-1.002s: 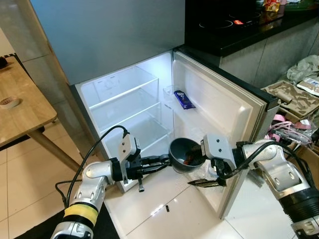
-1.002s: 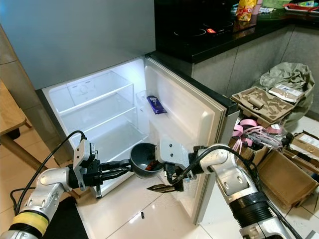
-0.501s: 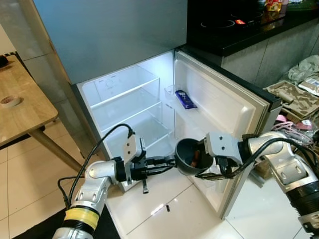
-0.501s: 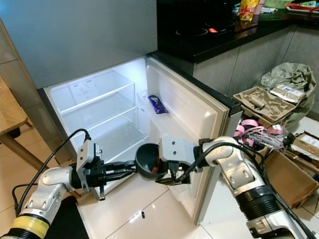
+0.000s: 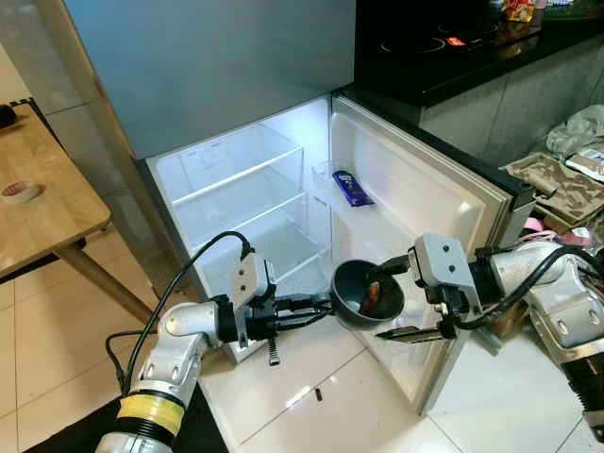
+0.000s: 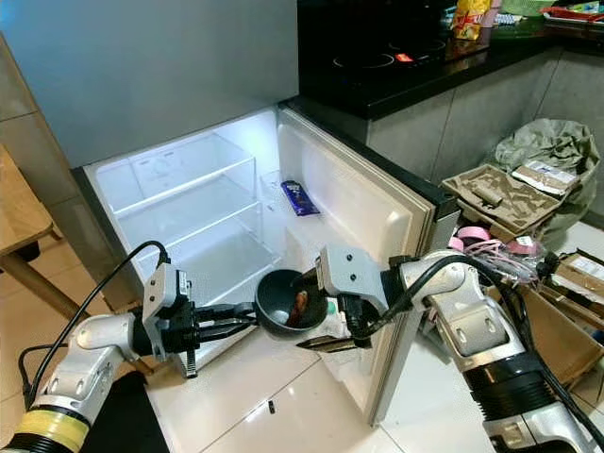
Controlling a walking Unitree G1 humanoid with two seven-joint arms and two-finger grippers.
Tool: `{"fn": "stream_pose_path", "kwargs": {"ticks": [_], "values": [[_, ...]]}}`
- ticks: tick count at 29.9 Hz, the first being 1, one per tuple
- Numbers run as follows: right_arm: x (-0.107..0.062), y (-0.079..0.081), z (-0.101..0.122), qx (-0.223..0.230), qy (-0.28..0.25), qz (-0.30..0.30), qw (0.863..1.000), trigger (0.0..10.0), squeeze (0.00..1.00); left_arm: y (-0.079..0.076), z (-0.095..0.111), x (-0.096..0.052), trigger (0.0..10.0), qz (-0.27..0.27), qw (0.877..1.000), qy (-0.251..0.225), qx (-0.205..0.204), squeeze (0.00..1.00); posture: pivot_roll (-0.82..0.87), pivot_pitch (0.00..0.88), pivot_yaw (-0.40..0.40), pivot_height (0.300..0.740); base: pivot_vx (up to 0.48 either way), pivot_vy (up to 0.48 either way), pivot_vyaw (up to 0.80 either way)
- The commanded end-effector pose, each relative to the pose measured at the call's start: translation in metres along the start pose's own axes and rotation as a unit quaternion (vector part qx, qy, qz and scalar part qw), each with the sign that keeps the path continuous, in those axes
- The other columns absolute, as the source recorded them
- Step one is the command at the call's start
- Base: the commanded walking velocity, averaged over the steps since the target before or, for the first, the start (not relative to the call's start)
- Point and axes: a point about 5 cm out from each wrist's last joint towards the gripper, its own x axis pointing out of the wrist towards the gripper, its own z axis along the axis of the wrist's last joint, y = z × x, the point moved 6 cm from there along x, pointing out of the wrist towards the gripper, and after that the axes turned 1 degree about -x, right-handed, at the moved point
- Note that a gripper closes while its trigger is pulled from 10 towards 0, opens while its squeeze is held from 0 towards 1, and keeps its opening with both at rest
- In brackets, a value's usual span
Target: Restocking fridge
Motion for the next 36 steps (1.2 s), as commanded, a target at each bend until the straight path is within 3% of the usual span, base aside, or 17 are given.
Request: {"fn": "stream_pose_path", "kwargs": {"ticks": [1,8,9,14,15,16,33,34,36], "values": [[0.004,0.008,0.002,0.004,-0.003,0.021,1.000,0.0,0.00,0.002,0.001,-0.006,10.0,0.004,1.000,0.011,0.008,0.00,-0.13,0.000,0.052,0.740,0.000,0.000,0.00],[0.009,0.016,-0.003,0.012,0.010,0.038,0.999,0.0,0.00,0.002,0.004,-0.005,10.0,0.003,1.000,0.011,0.014,0.00,-0.13,0.000,0.052,0.740,0.000,0.000,0.00],[0.012,0.015,-0.008,0.010,0.021,0.031,0.999,10.0,0.00,0.002,0.006,-0.005,10.0,0.001,1.000,0.009,0.016,0.00,-0.13,0.000,0.052,0.740,0.000,0.000,0.00],[0.014,0.013,-0.011,0.007,0.028,0.024,0.999,10.0,0.00,0.002,0.008,-0.003,10.0,0.000,1.000,0.006,0.019,0.00,-0.13,0.000,0.052,0.740,0.000,0.000,0.00],[0.015,0.012,-0.012,0.005,0.032,0.023,0.999,9.4,0.00,0.002,0.009,-0.003,10.0,0.000,1.000,0.005,0.020,0.00,-0.14,0.000,0.049,0.740,0.000,0.000,0.00],[0.015,0.012,-0.012,0.003,0.033,0.023,0.999,0.0,0.00,0.002,0.010,-0.002,10.0,-0.001,1.000,0.004,0.021,0.00,-0.14,0.000,0.049,0.740,0.000,0.000,0.00],[0.005,0.003,-0.009,-0.014,0.037,0.008,0.999,0.0,0.00,0.001,0.008,0.000,10.0,-0.002,1.000,0.005,0.014,0.00,-0.14,0.000,0.043,0.740,0.000,0.000,0.00],[0.003,0.000,-0.009,-0.017,0.039,0.002,0.999,0.0,0.00,0.001,0.007,0.000,10.0,-0.002,1.000,0.005,0.002,1.00,-0.14,0.000,0.043,0.740,0.000,0.000,0.00],[0.002,-0.002,-0.010,-0.020,0.041,-0.002,0.999,0.0,0.00,0.000,0.007,0.000,10.0,-0.003,1.000,0.005,-0.005,1.00,-0.14,0.000,0.043,0.740,0.000,0.000,0.00]]}}
